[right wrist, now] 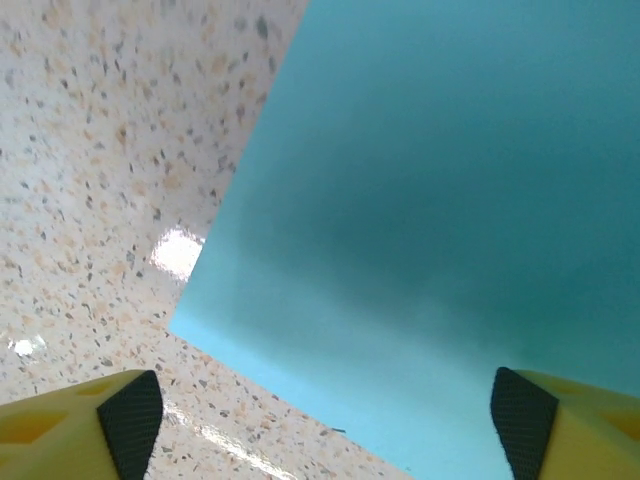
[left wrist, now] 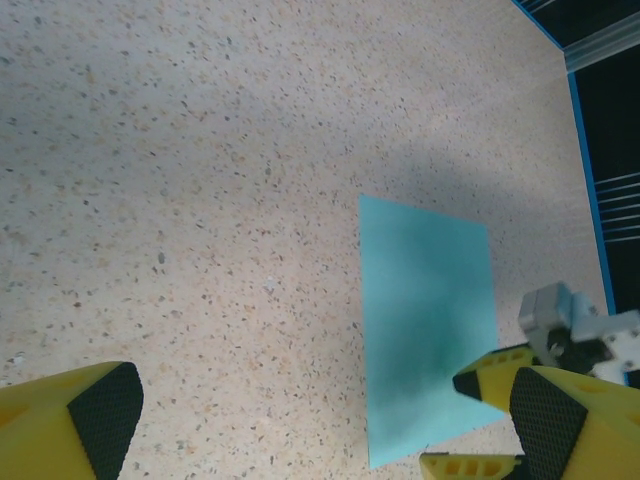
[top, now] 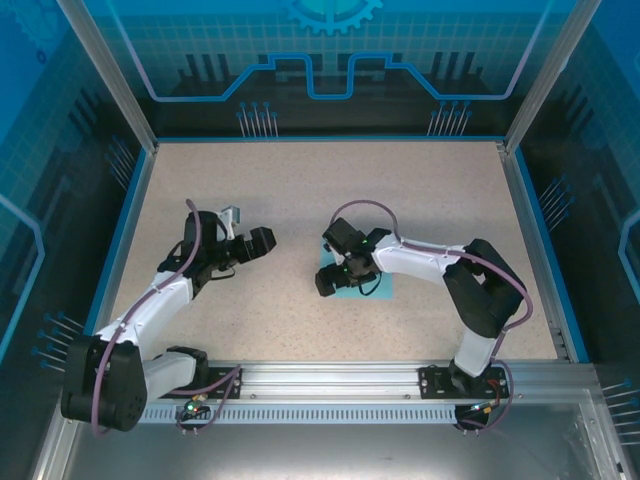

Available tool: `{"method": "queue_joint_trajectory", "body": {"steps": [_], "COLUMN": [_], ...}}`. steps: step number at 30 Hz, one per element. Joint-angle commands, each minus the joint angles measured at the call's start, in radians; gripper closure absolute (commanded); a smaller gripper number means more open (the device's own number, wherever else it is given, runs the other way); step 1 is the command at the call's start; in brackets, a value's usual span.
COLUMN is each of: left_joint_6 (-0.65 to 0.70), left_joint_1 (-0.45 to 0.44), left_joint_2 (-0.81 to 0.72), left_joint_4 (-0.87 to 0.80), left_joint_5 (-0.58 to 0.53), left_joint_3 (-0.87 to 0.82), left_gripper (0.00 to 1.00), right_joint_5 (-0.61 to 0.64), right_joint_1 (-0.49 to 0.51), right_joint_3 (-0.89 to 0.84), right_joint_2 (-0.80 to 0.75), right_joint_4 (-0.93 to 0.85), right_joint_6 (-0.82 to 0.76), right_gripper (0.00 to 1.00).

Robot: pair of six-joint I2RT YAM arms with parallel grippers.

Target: Fold a paper plane with a square sheet of paper (pick it up from the middle)

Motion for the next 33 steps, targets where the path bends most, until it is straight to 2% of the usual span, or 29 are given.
{"method": "queue_joint_trajectory", "body": {"steps": [1, 3, 6, 17, 33], "left_joint_6": [0.024, 0.018, 0.01, 0.011, 0.016], "left_joint_1": [-0.026, -0.04, -0.06, -0.083, -0.088], "left_joint_2": [0.027, 0.044, 0.073, 0.139, 0.143], "left_joint_4": [-0.006, 0.006, 0.027, 0.036, 0.03], "left_joint_5": [0.029, 0.027, 0.028, 0.036, 0.054], "left_joint_3": [0.002, 0.003, 0.005, 0.03, 0.033], "left_gripper": [0.01, 0.02, 0.02, 0.02, 0.01], "right_joint_5": [0.168, 0.236, 0.206, 0.208, 0.149], "right_joint_1": [-0.019, -0.053, -0.087, -0.094, -0.073], "right_joint_3": [0.105, 0.159, 0.178, 0.329, 0.257], "right_joint_2": [-0.018, 0.026, 0.065, 0.233, 0.345], "right_joint_4": [-0.148, -0.235, -0.235, -0.321, -0.291], "right_joint_6": [0.085, 0.172, 0.234, 0.252, 0.285], "right_gripper": [0.05, 0.02, 0.01, 0.0, 0.01]}}
